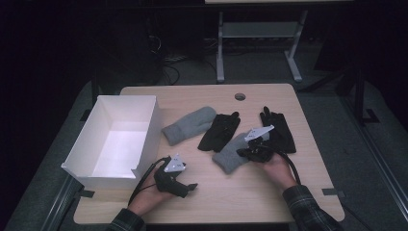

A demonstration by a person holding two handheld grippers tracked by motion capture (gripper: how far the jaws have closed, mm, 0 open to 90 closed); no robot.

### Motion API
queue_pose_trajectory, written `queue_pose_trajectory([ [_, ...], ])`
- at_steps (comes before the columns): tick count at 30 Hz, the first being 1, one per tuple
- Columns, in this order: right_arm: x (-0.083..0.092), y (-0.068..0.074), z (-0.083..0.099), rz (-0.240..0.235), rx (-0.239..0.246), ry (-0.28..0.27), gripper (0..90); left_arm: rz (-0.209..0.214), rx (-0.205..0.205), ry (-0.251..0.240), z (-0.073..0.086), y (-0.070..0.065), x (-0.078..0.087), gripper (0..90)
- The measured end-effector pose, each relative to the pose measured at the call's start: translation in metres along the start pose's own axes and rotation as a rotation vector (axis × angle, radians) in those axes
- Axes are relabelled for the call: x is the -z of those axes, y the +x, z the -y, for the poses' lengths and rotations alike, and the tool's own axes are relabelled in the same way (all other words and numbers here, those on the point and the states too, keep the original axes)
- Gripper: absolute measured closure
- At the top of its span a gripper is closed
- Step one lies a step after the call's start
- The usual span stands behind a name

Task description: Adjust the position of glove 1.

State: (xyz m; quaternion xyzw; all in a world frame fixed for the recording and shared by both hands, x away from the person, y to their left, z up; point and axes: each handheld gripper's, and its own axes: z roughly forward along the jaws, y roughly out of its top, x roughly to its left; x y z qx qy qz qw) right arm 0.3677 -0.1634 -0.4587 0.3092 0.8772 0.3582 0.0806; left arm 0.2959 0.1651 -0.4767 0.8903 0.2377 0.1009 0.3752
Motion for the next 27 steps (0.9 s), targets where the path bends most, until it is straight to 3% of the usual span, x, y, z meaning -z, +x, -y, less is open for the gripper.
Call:
queue_pose_trajectory([
  [7, 0.004, 0.011, 0.004, -0.024, 0.028, 0.014, 90.0, 0.0, 0.0, 0.0, 0.0, 0.0, 0.0, 12.2],
  [27, 0.008, 0.049, 0.013, -0.159, 0.126, 0.045, 90.0, -0.001, 0.0, 0.001, -0.001, 0.0, 0.0, 12.2],
])
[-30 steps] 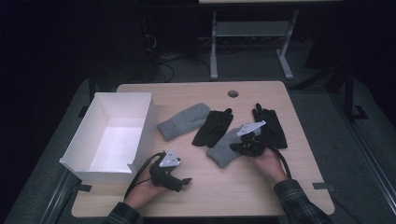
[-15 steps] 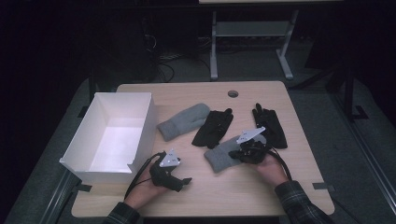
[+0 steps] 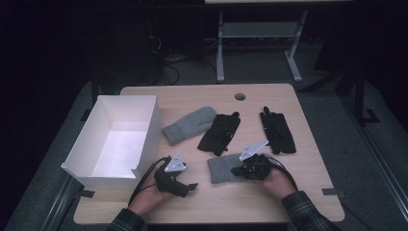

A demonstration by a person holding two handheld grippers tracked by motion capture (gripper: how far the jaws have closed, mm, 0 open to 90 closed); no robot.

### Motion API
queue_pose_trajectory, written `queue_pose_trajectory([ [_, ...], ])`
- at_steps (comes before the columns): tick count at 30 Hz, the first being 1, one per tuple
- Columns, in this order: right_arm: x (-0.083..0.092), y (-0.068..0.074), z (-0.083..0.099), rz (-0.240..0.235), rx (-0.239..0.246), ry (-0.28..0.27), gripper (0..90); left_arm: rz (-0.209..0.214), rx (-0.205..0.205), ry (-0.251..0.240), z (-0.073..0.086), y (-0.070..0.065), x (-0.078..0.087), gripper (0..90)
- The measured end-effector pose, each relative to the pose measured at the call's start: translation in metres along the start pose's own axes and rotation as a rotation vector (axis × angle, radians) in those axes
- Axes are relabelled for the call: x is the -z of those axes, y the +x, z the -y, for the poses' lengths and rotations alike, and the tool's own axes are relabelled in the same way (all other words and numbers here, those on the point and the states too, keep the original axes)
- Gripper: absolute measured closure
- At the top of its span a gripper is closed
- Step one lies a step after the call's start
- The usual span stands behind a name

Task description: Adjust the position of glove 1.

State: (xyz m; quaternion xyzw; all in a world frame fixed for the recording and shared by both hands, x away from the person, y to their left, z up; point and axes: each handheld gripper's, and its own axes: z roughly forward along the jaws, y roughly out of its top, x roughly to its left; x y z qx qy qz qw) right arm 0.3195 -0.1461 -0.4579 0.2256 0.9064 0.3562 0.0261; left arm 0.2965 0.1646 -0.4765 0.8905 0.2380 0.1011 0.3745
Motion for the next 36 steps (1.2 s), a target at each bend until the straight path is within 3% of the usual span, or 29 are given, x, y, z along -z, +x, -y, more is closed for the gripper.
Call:
queue_pose_trajectory([
  [4, 0.007, -0.001, -0.005, -0.004, -0.008, -0.035, 90.0, 0.0, -0.001, -0.001, 0.0, 0.0, 0.0, 12.2],
  [7, 0.009, -0.006, -0.025, 0.024, -0.049, -0.098, 90.0, -0.002, -0.003, -0.002, 0.0, 0.001, 0.0, 12.2],
  [12, -0.015, -0.014, -0.048, 0.037, -0.068, -0.089, 90.0, -0.002, -0.002, 0.0, 0.0, 0.0, 0.0, 12.2],
  [16, -0.031, -0.013, -0.052, 0.037, -0.067, -0.052, 90.0, -0.001, 0.002, -0.001, 0.0, 0.0, 0.0, 12.2],
  [22, -0.034, -0.005, -0.05, -0.061, -0.032, -0.056, 90.0, 0.0, 0.003, -0.001, 0.0, 0.0, 0.0, 12.2],
  [26, -0.038, 0.009, -0.052, -0.127, 0.046, -0.04, 90.0, 0.0, 0.002, -0.002, 0.0, 0.0, 0.0, 12.2],
  [30, -0.042, 0.02, -0.054, -0.157, 0.113, -0.037, 90.0, 0.0, 0.006, -0.005, 0.0, 0.0, -0.001, 12.2],
  [36, -0.044, 0.028, -0.055, -0.211, 0.14, -0.036, 90.0, -0.001, 0.008, -0.005, 0.0, 0.0, -0.001, 12.2],
])
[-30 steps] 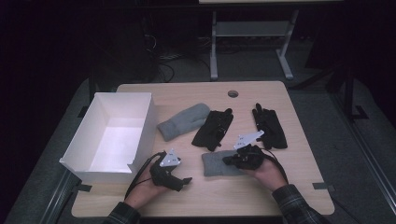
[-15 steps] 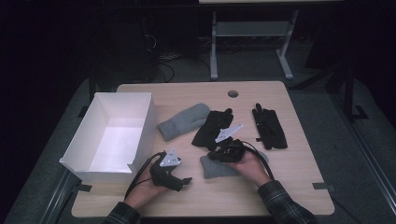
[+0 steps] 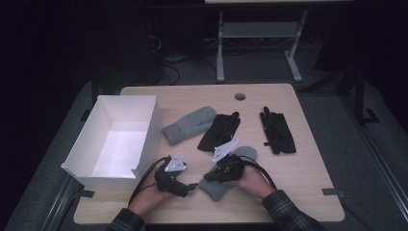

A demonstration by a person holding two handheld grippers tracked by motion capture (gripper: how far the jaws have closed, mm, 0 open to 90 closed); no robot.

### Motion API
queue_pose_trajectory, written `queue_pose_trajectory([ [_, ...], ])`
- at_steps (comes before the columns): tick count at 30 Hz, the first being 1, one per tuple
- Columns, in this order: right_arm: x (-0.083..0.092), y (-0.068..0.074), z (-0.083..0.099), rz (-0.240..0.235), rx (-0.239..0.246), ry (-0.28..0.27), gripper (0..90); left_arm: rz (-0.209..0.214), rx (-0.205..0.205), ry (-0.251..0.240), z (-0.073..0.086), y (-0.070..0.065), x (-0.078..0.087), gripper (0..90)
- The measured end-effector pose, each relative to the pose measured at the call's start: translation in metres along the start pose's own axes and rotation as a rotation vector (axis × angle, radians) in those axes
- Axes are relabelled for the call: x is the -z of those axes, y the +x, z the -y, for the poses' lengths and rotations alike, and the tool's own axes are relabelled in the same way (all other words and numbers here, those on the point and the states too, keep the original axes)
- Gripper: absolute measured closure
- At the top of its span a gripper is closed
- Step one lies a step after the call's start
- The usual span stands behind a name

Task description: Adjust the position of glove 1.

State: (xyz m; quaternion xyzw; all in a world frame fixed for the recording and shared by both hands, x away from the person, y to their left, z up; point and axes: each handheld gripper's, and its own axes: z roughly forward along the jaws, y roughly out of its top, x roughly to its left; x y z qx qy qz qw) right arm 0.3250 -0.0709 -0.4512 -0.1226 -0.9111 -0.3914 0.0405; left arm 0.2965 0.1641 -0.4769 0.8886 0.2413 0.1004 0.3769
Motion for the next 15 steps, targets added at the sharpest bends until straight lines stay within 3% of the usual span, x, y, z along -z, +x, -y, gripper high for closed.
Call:
queue_pose_trajectory([
  [5, 0.011, 0.004, 0.0, 0.032, -0.023, -0.029, 84.9, 0.001, 0.002, -0.001, 0.0, 0.0, 0.0, 12.2],
  [6, 0.021, 0.005, 0.002, 0.067, -0.036, -0.046, 77.3, 0.0, 0.0, -0.001, 0.0, 0.0, 0.0, 12.2],
  [8, 0.031, 0.005, 0.006, 0.113, -0.046, -0.057, 72.7, 0.0, 0.0, -0.001, 0.0, 0.0, 0.0, 12.2],
  [12, 0.05, 0.005, 0.018, 0.163, -0.091, -0.082, 61.6, -0.002, -0.004, 0.0, 0.0, 0.0, 0.0, 12.2],
  [15, 0.061, 0.003, 0.028, 0.209, -0.1, -0.085, 55.2, -0.002, -0.005, 0.0, 0.0, 0.0, 0.0, 12.2],
])
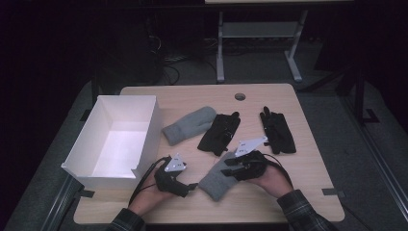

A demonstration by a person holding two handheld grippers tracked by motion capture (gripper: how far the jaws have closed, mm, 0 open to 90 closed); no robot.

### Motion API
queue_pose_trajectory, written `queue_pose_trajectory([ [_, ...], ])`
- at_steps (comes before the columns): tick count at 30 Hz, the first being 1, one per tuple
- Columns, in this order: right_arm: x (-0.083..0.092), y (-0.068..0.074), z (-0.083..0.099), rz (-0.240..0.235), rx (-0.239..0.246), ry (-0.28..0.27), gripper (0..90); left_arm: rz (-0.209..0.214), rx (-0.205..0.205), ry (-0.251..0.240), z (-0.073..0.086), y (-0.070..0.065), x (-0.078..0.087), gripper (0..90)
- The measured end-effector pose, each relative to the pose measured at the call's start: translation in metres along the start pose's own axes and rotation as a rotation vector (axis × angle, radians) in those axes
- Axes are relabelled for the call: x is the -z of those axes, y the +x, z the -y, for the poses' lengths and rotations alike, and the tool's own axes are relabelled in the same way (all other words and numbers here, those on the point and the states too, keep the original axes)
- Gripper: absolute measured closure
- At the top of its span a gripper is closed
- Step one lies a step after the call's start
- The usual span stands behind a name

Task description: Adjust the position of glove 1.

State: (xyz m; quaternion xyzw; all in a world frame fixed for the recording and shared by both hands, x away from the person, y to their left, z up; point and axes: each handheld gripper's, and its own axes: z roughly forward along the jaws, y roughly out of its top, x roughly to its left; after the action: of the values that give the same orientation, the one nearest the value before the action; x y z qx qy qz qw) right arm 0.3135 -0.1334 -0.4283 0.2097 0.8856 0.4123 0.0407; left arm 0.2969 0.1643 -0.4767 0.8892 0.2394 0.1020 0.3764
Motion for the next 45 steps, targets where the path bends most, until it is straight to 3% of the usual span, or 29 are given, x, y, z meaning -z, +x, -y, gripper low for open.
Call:
queue_pose_trajectory([
  [12, 0.057, -0.019, 0.057, 0.185, -0.131, -0.039, 30.7, 0.0, 0.0, -0.003, 0.0, 0.0, 0.0, 12.1],
  [19, 0.061, -0.025, 0.093, 0.299, -0.178, 0.022, 21.1, -0.01, 0.021, 0.026, -0.003, -0.001, 0.0, 14.3],
  [21, 0.059, -0.027, 0.099, 0.294, -0.187, 0.029, 19.0, 0.031, 0.091, 0.029, -0.007, 0.002, 0.004, 14.3],
  [25, 0.054, -0.028, 0.102, 0.303, -0.187, 0.043, 16.3, 0.029, 0.112, -0.009, -0.012, 0.001, 0.011, 15.9],
  [26, 0.052, -0.028, 0.103, 0.301, -0.191, 0.053, 15.8, 0.046, 0.146, -0.044, -0.016, 0.001, 0.014, 15.9],
  [31, 0.048, -0.028, 0.105, 0.288, -0.186, 0.052, 14.3, 0.03, 0.13, -0.069, -0.034, 0.003, 0.011, 19.8],
  [35, 0.047, -0.027, 0.106, 0.287, -0.179, 0.037, 14.0, 0.042, 0.13, -0.085, -0.05, 0.005, 0.001, 23.5],
  [38, 0.047, -0.028, 0.108, 0.282, -0.173, 0.022, 13.8, 0.042, 0.133, -0.069, -0.062, 0.008, -0.01, 26.4],
  [41, 0.047, -0.029, 0.109, 0.282, -0.161, 0.018, 13.8, 0.062, 0.164, -0.055, -0.071, 0.011, -0.018, 32.8],
  [45, 0.047, -0.029, 0.108, 0.279, -0.163, 0.019, 13.6, 0.07, 0.164, -0.044, -0.077, 0.011, -0.028, 38.9],
])
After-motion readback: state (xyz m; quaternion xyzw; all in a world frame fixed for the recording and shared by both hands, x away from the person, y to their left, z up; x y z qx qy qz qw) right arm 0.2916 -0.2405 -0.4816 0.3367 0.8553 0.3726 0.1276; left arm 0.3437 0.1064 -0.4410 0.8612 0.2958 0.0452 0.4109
